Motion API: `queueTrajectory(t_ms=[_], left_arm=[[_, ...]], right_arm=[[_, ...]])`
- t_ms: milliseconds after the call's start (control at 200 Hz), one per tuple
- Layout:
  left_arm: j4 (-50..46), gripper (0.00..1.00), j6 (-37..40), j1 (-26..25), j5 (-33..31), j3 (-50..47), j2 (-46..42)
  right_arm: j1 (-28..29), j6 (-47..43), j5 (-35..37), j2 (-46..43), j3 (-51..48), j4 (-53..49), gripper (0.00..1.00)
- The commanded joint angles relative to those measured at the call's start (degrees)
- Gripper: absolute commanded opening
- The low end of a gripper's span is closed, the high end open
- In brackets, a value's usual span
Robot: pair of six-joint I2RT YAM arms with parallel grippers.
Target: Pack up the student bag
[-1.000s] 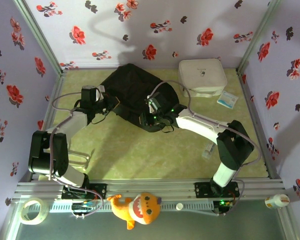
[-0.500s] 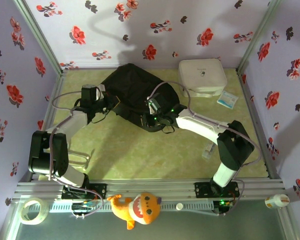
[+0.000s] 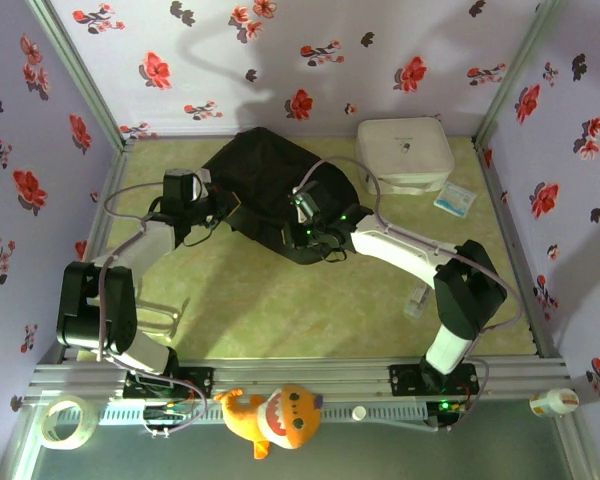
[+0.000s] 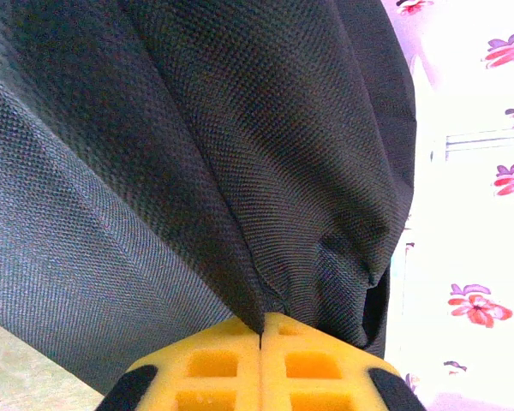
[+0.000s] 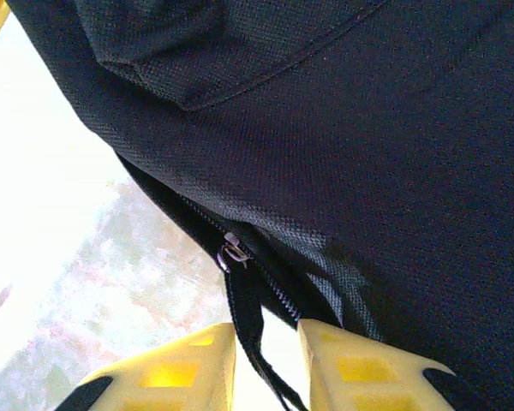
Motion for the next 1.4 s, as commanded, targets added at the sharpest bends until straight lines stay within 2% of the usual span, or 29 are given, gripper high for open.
queueTrajectory(t_ms=[0, 130, 310, 475, 905, 1395], left_arm=[[1.75, 0.00, 1.58, -0.75, 3.48, 2.16, -2.57], [1.70, 0.00, 1.71, -0.71, 3.51, 2.08, -2.75], [1.61, 0.00, 1.93, -0.75, 3.48, 1.90, -2.87], [1.61, 0.00, 1.96, -0.43, 1.80, 1.25, -2.92], [1.61, 0.00, 1.80, -0.04, -2.19, 0.58, -2.98], [1.78, 0.00, 1.86, 0.21, -5.29, -1.04, -2.48]], right_arm=[[0.35, 0.13, 1.72, 0.46, 1.18, -0.02, 0.23], [0.34, 0.64, 2.27, 0.47, 1.10, 0.22, 0.22], [0.37, 0.79, 2.61, -0.07, 1.14, 0.32, 0.10], [0.30, 1.76, 6.09, -3.03, -1.02, 0.11, 0.00], [0.00, 7.67, 10.01, -13.86, -9.04, -2.75, 0.00], [-1.86, 14.43, 20.52, -20.83, -14.99, -6.11, 0.00]])
